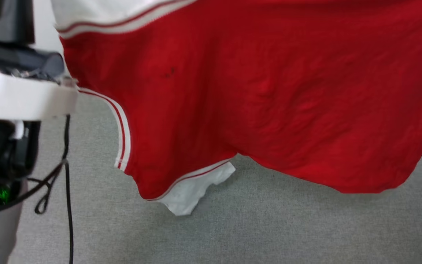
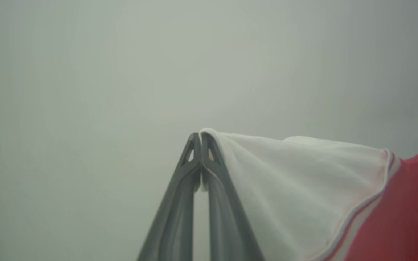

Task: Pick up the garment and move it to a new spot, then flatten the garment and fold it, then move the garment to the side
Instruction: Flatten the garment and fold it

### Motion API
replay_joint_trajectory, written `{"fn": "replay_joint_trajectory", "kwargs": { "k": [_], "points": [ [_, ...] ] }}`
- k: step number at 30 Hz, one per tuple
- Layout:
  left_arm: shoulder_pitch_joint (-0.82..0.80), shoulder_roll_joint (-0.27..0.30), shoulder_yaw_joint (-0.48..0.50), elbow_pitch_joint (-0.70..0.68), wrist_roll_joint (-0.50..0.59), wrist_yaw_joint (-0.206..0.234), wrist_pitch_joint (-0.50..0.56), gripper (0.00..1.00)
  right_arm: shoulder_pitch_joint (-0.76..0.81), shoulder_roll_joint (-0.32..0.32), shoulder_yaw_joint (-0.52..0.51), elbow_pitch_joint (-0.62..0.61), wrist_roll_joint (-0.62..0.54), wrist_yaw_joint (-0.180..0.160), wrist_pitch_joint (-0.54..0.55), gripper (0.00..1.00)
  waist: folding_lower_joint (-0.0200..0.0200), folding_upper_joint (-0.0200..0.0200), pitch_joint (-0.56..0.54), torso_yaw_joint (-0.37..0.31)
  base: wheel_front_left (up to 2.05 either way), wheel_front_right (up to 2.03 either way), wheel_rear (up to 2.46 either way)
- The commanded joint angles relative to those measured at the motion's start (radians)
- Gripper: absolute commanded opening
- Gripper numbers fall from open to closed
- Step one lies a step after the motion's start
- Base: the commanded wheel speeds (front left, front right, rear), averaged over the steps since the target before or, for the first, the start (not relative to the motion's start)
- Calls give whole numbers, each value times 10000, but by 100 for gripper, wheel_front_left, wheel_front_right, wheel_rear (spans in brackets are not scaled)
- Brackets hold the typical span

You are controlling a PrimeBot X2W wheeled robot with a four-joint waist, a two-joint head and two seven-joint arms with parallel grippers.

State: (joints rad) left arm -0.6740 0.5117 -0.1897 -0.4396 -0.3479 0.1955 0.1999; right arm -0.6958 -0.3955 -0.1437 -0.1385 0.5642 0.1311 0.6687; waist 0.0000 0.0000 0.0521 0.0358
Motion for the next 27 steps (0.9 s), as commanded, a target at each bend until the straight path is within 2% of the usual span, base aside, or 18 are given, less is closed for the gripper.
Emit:
{"fn": "replay_joint_trajectory", "kwargs": {
  "k": [1, 7, 14, 15, 17, 23, 27],
  "points": [
    [-465, 83, 60, 83, 130, -23, -18, 0, -319, 110, -104, -99, -102, -8, -117, 0, 0, 0, 341, -83, 0, 0, 0],
    [-2266, 445, 221, 734, 259, -458, -22, 0, -1291, 250, -235, -123, -345, -8, -411, 0, 0, 0, 1365, -194, 0, 0, 0],
    [-4597, 1140, 158, 2179, 501, -1389, -189, 0, -2998, 128, 28, 260, -906, -9, -903, 0, 0, 0, 2981, -321, 0, 0, 0],
    [-4597, 1140, 158, 2179, 501, -1389, -189, 0, -2998, 128, 28, 260, -906, -9, -903, 0, 0, 0, 2981, -321, 0, 0, 0],
    [-5213, 1261, -38, 2715, 640, -1698, -277, 0, -3478, 103, 138, 510, -1156, -11, -1256, 0, 0, 0, 3432, -309, 0, 0, 0],
    [-7356, 1323, -471, 4454, 1175, -2296, -841, 0, -5319, 363, 205, 1940, -1767, -11, -2421, 0, 0, 0, 4792, -304, 0, 0, 0],
    [-9078, 1228, -701, 5908, 1613, -2516, -1453, 0, -6727, 411, 463, 3193, -2316, -12, -3179, 0, 0, 0, 5534, -351, 0, 0, 0]
  ]
}}
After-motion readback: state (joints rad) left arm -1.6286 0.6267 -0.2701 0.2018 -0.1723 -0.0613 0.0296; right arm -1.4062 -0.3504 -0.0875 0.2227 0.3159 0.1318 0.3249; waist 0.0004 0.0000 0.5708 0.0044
